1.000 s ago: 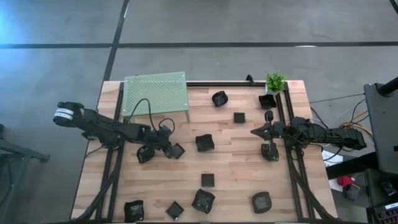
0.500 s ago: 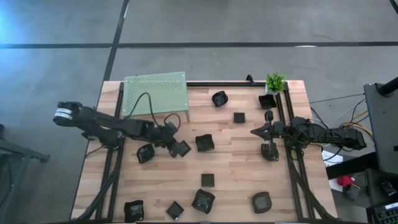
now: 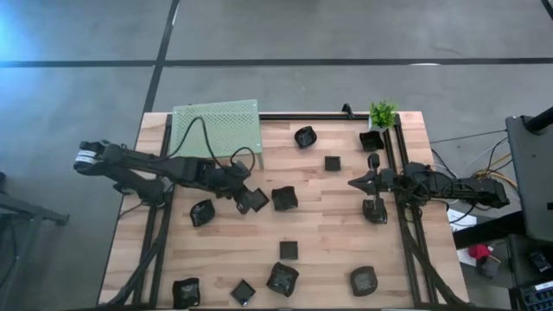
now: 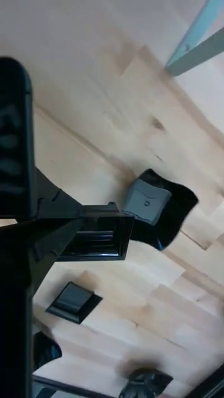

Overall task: Pick & Place Mini shaped plates
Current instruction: Put the black square shaped plate on the shelf

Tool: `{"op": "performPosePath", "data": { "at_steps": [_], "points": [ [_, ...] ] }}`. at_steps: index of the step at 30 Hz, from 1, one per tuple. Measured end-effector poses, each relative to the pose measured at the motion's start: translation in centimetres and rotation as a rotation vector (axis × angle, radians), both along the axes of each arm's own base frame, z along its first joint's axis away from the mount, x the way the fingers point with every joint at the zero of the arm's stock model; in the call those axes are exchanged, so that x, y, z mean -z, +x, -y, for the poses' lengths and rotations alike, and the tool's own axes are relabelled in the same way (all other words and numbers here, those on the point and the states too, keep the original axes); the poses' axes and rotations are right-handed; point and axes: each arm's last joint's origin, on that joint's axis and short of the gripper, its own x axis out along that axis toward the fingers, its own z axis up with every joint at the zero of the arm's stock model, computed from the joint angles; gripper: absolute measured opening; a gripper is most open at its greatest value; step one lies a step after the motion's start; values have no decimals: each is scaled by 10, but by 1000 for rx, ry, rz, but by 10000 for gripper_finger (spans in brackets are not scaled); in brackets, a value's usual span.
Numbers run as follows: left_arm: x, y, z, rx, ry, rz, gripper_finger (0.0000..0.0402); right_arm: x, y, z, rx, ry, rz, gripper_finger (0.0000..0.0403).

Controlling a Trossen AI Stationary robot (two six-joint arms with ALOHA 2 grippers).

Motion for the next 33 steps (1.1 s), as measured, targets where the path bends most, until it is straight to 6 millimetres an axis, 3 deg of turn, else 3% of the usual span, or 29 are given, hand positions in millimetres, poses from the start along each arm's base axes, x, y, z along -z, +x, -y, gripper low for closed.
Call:
{"op": "performPosePath", "data": {
  "at_steps": [8,22,33],
  "points": [
    [-20,-9,-13,-49,62,-6,0,0,0,0,0,0,0,8],
    [-52,-53,-51,-289,237,74,0,0,0,0,0,2,0,8],
    [-58,-88,-76,-563,407,-20,0,0,0,0,0,8,0,8]
  ]
}}
